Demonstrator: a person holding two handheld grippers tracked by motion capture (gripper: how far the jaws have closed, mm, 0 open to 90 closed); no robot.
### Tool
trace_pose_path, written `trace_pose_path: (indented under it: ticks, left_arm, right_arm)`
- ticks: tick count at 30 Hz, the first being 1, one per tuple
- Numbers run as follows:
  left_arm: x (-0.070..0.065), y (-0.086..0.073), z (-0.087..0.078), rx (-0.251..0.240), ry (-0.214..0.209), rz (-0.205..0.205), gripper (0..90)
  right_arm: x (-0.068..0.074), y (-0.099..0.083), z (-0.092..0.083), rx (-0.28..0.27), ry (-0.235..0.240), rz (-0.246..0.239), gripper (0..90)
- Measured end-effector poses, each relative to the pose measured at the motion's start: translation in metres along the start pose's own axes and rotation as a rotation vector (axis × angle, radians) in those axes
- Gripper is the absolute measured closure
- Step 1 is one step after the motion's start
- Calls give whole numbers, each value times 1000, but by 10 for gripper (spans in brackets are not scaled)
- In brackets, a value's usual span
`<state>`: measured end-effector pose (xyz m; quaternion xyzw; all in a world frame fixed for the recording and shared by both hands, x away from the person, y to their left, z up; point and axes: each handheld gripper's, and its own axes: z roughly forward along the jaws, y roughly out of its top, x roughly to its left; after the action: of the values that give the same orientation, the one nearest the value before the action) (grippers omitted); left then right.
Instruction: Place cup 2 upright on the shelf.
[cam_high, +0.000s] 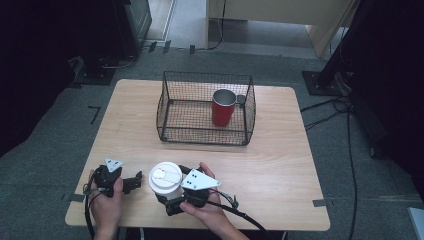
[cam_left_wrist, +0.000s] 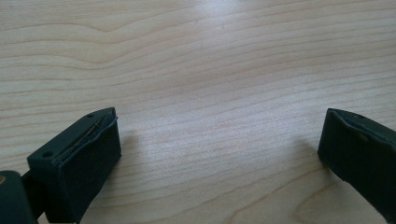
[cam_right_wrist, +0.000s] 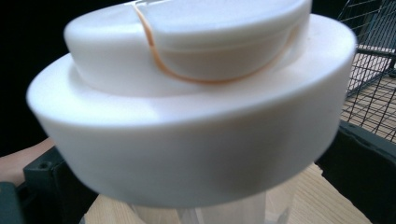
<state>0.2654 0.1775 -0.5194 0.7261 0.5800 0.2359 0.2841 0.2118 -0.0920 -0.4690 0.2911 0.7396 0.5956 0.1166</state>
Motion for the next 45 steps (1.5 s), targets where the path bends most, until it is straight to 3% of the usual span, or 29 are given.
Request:
trace_pose_path:
  ticks: [11, 16, 34, 45]
  left_arm:
    - [0, 0, 0, 0, 0, 0, 0]
    - [0, 0, 0, 0, 0, 0, 0]
    - [0, 0, 0, 0, 0, 0, 0]
    - [0, 0, 0, -1, 0, -2, 0]
  right_arm:
    - [0, 0, 7, 12, -6, -7, 1]
    - [3, 1, 5, -18, -12, -21, 141]
    - [-5, 7, -2, -54, -50, -14, 158]
    - [-13, 21, -10, -103, -86, -19, 159]
